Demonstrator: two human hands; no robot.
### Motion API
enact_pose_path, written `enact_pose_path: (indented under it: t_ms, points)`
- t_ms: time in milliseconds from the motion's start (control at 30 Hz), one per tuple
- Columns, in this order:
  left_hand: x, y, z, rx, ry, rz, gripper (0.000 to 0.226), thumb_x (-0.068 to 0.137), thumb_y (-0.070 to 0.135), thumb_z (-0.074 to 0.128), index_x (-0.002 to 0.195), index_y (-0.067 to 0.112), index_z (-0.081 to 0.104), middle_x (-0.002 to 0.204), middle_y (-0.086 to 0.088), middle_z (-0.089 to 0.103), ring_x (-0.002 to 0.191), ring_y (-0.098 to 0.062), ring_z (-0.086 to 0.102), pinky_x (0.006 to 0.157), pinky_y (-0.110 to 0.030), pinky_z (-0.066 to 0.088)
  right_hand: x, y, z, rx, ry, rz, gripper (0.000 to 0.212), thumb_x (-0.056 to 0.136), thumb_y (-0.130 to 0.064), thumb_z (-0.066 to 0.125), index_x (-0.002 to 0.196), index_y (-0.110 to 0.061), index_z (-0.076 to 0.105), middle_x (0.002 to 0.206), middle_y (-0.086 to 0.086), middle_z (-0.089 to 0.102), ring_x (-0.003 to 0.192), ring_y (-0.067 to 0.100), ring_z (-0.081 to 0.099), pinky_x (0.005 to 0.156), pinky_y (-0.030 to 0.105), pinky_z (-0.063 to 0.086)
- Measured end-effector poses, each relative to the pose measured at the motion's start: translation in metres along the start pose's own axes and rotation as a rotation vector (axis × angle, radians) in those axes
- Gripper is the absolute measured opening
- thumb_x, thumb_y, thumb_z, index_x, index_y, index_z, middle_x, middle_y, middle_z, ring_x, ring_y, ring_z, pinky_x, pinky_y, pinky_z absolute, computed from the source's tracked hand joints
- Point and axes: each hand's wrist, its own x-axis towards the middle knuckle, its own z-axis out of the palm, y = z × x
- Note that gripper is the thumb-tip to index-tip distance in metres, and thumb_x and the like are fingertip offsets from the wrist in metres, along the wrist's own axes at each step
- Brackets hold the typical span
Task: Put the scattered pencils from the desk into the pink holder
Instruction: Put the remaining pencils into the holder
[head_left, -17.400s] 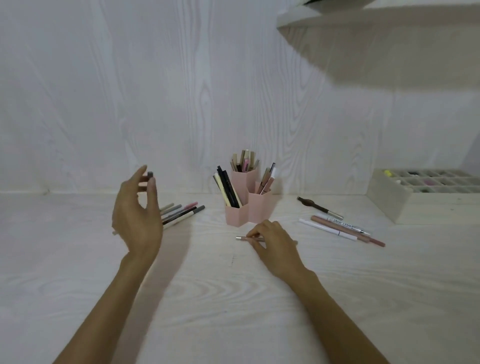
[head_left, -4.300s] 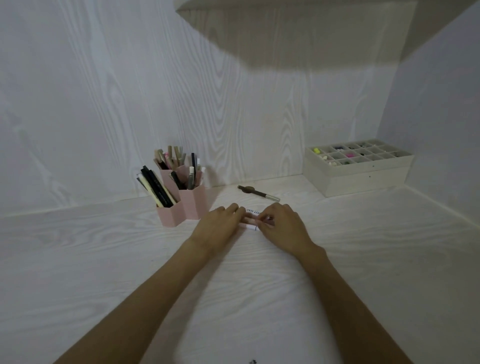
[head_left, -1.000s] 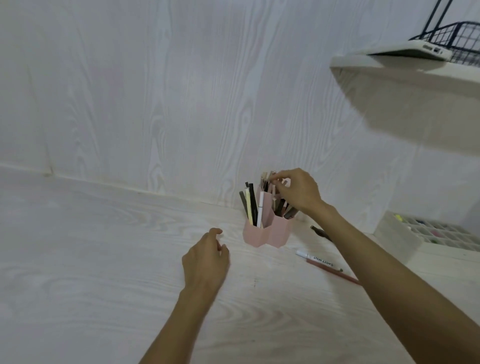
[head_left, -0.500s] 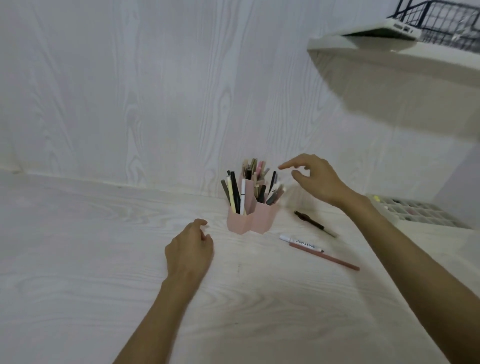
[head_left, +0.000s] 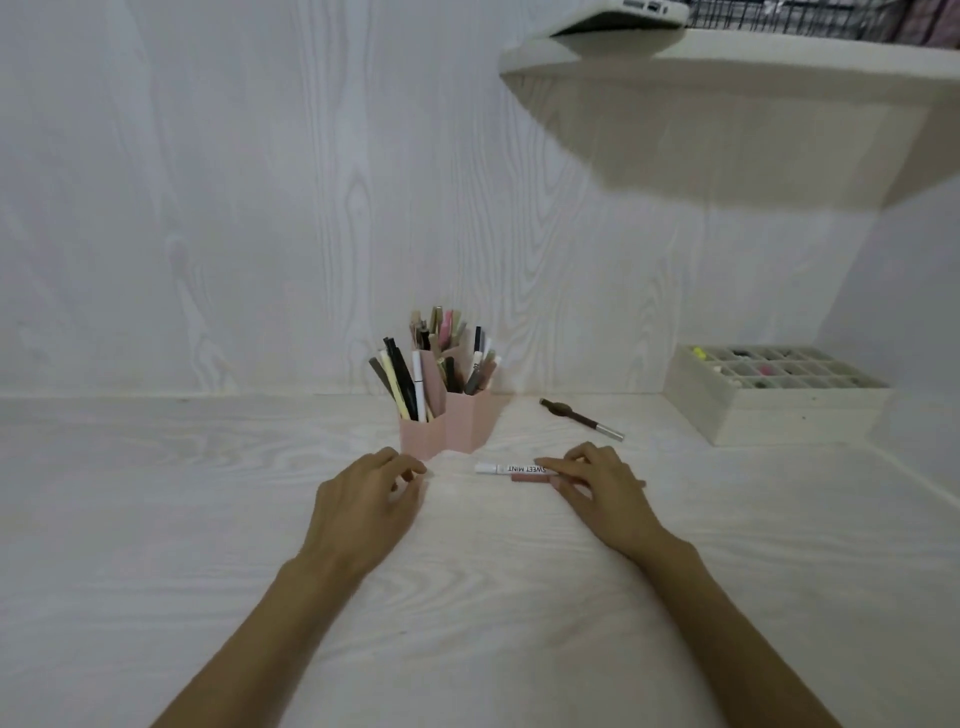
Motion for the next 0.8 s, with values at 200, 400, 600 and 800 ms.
enact_pose_path:
  t_ms: [200, 400, 600, 800]
  points:
    - [0.021, 0.063, 0.022, 0.062, -0.196, 0.378, 0.033, 0.099, 0.036, 0.038, 0.127, 0.029, 0.054, 0.118, 0.009, 0.060, 0.108, -0.017, 0.052, 0.086, -0.031, 0.041, -0.002, -0.003, 0.003, 0.279, -0.083, -0.113, 0.035, 0.089, -0.021, 0.062, 0.120, -0.038, 0.059, 0.101, -0.016, 0.065, 0.096, 0.010, 0.053, 0.086, 0.024, 0.040]
    - [0.040, 0.092, 0.027, 0.256, -0.275, 0.376, 0.029, 0.095, 0.039, 0.049, 0.115, 0.024, 0.064, 0.110, 0.002, 0.063, 0.101, -0.021, 0.058, 0.076, -0.029, 0.035, -0.002, -0.002, -0.001, 0.549, 0.010, 0.109, 0.057, 0.072, -0.022, 0.080, 0.120, -0.037, 0.053, 0.108, -0.015, 0.057, 0.093, 0.007, 0.055, 0.079, 0.016, 0.049]
    - [0.028, 0.068, 0.012, 0.088, -0.362, 0.177, 0.016, 0.093, 0.030, 0.048, 0.100, 0.026, 0.061, 0.100, 0.007, 0.066, 0.092, -0.019, 0.060, 0.067, -0.029, 0.041, -0.001, -0.004, -0.004, 0.411, -0.041, 0.063, 0.014, 0.077, -0.023, 0.075, 0.091, -0.028, 0.073, 0.092, -0.011, 0.064, 0.093, 0.010, 0.054, 0.083, 0.022, 0.043]
    - [0.039, 0.070, 0.015, 0.045, -0.431, -0.018, 0.034, 0.095, 0.031, 0.047, 0.125, 0.014, 0.043, 0.113, -0.007, 0.063, 0.098, -0.030, 0.060, 0.077, -0.036, 0.049, -0.004, -0.006, -0.002, 0.353, -0.028, 0.018, 0.010, 0.080, -0.025, 0.072, 0.086, -0.033, 0.072, 0.090, -0.014, 0.063, 0.091, 0.005, 0.051, 0.078, 0.015, 0.039]
